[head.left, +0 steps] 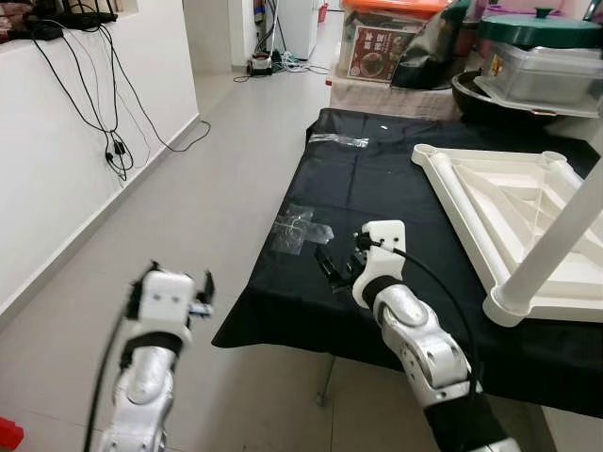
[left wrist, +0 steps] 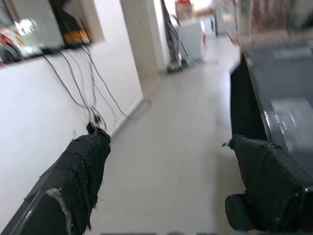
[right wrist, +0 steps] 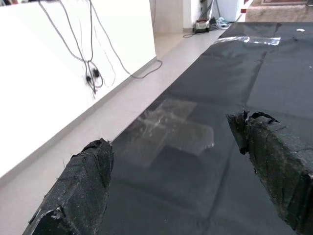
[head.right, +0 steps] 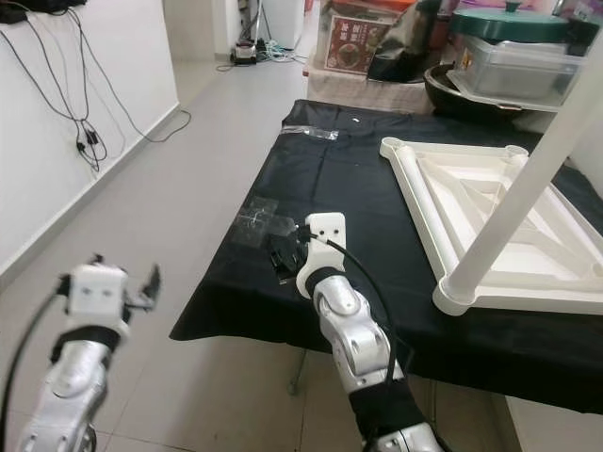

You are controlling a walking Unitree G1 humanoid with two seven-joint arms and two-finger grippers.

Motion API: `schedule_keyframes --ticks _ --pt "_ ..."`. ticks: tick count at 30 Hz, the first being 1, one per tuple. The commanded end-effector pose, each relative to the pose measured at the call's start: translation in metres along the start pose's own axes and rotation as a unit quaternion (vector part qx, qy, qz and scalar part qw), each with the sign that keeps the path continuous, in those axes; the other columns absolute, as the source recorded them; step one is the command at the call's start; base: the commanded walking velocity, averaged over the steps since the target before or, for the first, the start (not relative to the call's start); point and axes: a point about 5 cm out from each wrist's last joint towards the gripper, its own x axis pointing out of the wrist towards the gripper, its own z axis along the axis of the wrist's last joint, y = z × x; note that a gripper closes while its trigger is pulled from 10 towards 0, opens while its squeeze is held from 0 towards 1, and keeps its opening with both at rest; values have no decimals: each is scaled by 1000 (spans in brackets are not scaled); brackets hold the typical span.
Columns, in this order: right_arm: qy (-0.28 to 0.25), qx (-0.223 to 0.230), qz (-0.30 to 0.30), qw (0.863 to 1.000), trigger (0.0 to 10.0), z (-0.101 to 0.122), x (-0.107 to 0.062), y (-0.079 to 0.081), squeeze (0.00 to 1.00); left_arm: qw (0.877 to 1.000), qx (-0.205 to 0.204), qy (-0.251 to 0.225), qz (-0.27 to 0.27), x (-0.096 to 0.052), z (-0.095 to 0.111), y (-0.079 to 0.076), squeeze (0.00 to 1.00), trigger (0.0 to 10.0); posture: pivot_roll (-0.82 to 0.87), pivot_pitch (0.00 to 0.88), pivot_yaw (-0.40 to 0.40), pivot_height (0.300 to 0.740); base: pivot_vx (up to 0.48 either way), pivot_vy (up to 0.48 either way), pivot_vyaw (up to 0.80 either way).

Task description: Building children table

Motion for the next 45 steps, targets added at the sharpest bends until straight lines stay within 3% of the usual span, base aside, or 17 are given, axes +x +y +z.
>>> schedule_keyframes --ticks 1,11,18,21,24,28,35,45 --pt "-1 -2 -5 1000 10000 -1 3 -1 0 1000 -6 -5 -4 1 4 -2 0 10000 88 0 -62 740 0 0 0" --pt "-16 13 -1 1000 10000 2 5 0 0 1000 -16 -1 -24 -6 2 -9 0 10000 93 0 -64 740 0 0 0" --pt "-44 -24 28 998 10000 1 -11 -1 0 999 -11 8 -30 -19 4 -4 0 10000 98 0 -77 740 0 0 0" --pt "-39 -30 22 999 10000 -2 -17 -5 0 1000 -11 9 -26 -21 4 -1 0 10000 89 0 -77 740 0 0 0" --pt "-18 -34 -2 999 10000 -13 -35 -18 0 1000 -9 15 -26 -27 2 4 0 10000 67 0 -70 740 0 0 0" --pt "-4 -32 -20 999 10000 -18 -47 -21 0 999 -11 17 -41 -31 1 1 0 10000 41 0 -56 740 0 0 0" --pt "-19 -39 -10 999 10000 -11 -44 -11 0 997 -26 9 -76 -29 4 -13 0 10000 40 0 -50 740 0 0 0" --pt "-21 -35 -19 999 10000 -11 -38 -12 0 996 -31 10 -79 -29 5 -13 0 10000 53 0 -58 740 201 0 0"
